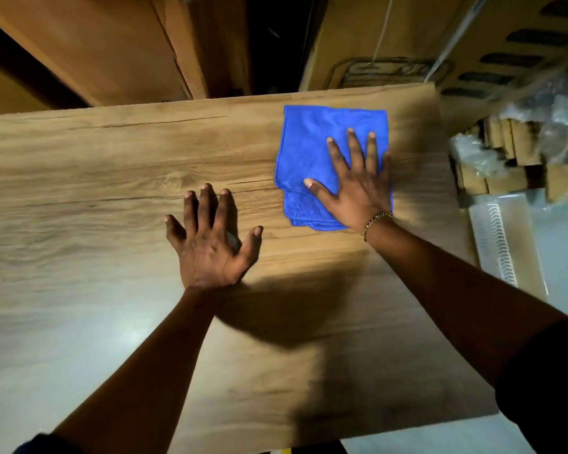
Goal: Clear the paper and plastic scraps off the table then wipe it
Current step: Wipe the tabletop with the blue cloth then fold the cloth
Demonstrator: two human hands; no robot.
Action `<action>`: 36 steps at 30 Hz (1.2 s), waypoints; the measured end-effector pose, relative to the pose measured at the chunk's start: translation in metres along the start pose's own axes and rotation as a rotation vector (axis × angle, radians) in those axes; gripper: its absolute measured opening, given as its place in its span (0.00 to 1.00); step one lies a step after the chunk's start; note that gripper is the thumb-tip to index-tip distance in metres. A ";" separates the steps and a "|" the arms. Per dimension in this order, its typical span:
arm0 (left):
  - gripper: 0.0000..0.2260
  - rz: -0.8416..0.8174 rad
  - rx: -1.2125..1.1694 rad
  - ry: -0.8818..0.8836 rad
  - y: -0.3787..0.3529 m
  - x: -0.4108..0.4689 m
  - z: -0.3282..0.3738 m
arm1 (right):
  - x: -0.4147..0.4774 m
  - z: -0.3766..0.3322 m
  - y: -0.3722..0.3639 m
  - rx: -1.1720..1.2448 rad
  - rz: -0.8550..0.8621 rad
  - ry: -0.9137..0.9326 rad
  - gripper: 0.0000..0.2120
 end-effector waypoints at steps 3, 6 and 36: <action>0.38 -0.013 0.006 -0.012 -0.001 -0.001 -0.001 | -0.058 0.007 -0.008 -0.003 0.036 -0.024 0.44; 0.36 -0.008 0.006 -0.035 -0.003 -0.003 -0.001 | -0.117 0.014 -0.017 -0.007 0.053 -0.070 0.43; 0.40 0.018 0.009 0.098 -0.011 -0.002 0.017 | -0.159 0.083 -0.027 -0.051 0.013 -0.074 0.42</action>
Point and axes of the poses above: each hand's wrist, its own x-axis towards the middle knuckle, its own y-axis out of the back of the hand, z = x × y, the point moved 8 cm from there along x, towards the middle knuckle, and after that the axes turned 8 degrees about -x, right-handed, at the moved point
